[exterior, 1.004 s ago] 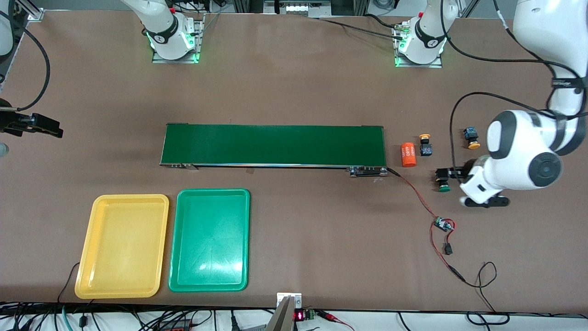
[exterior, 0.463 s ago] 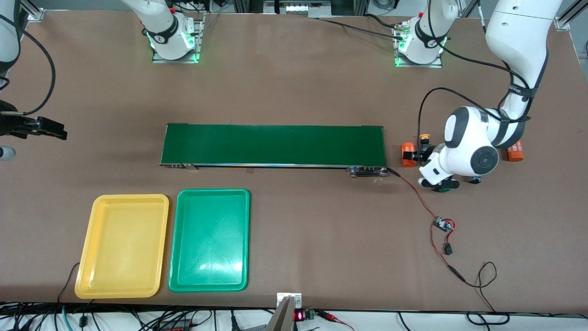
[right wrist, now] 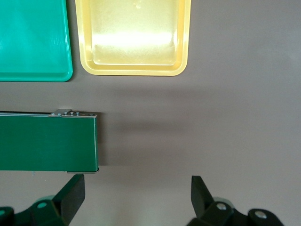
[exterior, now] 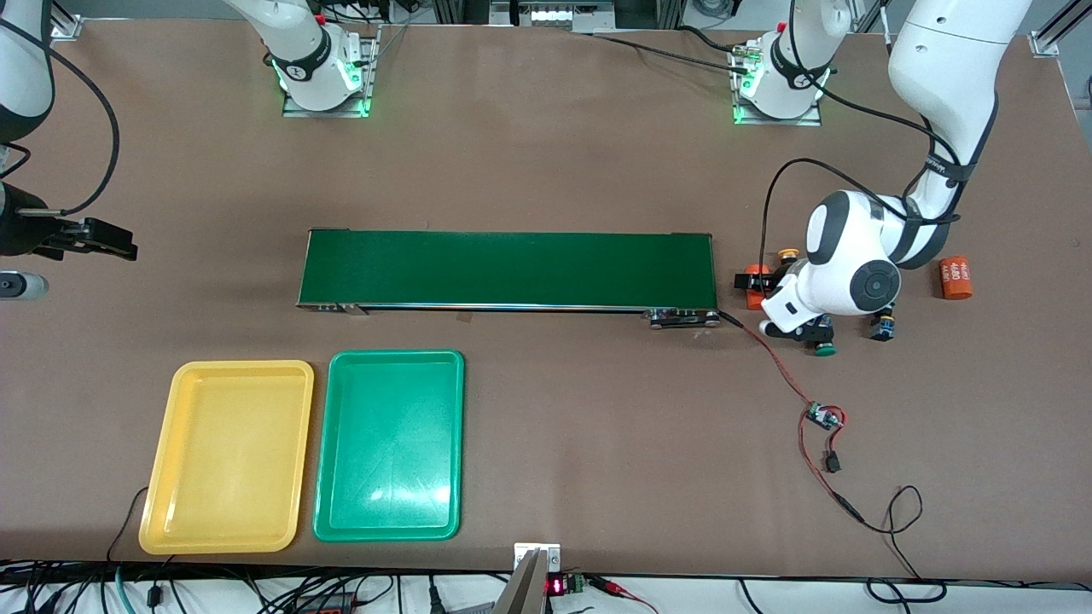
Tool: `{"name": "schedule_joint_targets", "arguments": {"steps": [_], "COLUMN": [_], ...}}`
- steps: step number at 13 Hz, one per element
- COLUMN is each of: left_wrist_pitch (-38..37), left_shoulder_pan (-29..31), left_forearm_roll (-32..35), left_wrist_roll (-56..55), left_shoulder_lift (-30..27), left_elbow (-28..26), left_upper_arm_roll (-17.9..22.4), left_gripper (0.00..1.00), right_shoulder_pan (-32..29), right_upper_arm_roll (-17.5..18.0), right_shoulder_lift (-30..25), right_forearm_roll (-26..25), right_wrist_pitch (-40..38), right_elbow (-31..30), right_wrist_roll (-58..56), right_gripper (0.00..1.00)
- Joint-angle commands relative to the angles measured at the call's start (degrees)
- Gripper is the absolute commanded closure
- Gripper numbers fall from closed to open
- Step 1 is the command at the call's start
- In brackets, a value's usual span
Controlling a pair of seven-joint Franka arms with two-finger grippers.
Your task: Sort buttons by color to trays
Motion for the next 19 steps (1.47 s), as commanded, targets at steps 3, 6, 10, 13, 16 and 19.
{"name": "schedule_joint_targets", "arguments": {"steps": [3, 6, 10, 13, 16, 19], "left_wrist_pitch": [0.1, -1.6, -11.2, -10.8, -8.3, -4.1], "left_shoulder_pan": [0.6, 1.0, -0.2, -1.6, -2.4, -3.3], "left_forearm_roll": [-1.0, -0.5, 3.9, 4.1, 6.7, 15.8], "left_wrist_roll": [0.7, 0.7, 13.2, 23.9, 32.5, 47.3], "left_shoulder_lift": [-2.7, -6.3, -10.8, -10.2, -7.8, -6.7], "left_elbow": [-0.8, 1.4, 7.3, 6.9, 6.4, 5.7], "left_upper_arm_roll": [-0.5, -0.4, -4.6, -11.4, -16.9, -17.8], "left_gripper": [0.99, 1.00, 1.00, 1.00, 1.00, 1.00], "right_shoulder_pan": [-0.4, -0.4, -0.2, -0.2, -0.2, -0.2], "right_upper_arm_roll": [0.2, 0.2, 0.2, 0.2, 0.2, 0.2], "right_shoulder_lift": [-0.4, -0.3, -0.4, -0.3, -0.3, -0.3], "right_forearm_roll": [0.0, 0.0, 0.2, 0.2, 0.2, 0.2], "right_wrist_pitch": [-0.5, -0.5, -0.5, -0.6, -0.6, -0.6], "right_elbow": [-0.2, -0.2, -0.2, -0.3, -0.3, -0.3], "right_wrist_roll": [-1.7, -2.2, -2.2, -2.2, -2.2, -2.2], "right_gripper": [0.00, 0.00, 0.00, 0.00, 0.00, 0.00]}}
